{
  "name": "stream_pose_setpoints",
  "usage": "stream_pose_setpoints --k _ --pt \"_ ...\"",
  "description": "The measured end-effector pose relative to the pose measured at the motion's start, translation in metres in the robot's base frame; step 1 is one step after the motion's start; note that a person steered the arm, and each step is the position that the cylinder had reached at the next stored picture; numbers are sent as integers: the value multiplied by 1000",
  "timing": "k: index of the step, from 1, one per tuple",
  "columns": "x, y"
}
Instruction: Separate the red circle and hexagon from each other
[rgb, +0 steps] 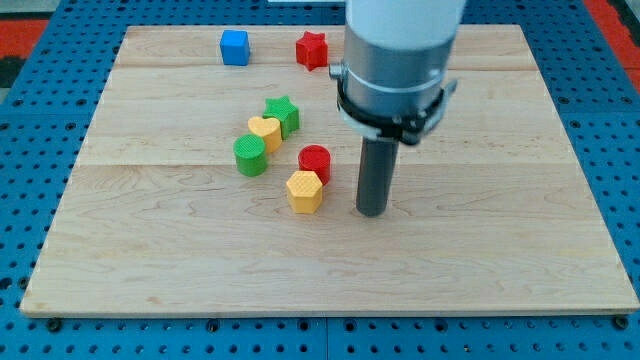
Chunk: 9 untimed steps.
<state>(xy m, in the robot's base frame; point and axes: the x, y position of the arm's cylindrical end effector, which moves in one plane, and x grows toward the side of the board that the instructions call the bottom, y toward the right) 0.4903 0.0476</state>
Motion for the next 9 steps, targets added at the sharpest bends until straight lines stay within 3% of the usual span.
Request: stream_pose_setpoints --k 1,2,3,4,5,7,9 --pt "-65 -18" --pt "-83 -31" --pt "-48 14" --pt "-28 -52" --pt "-42 -81" --pt "12 -91" --pt "-38 -112"
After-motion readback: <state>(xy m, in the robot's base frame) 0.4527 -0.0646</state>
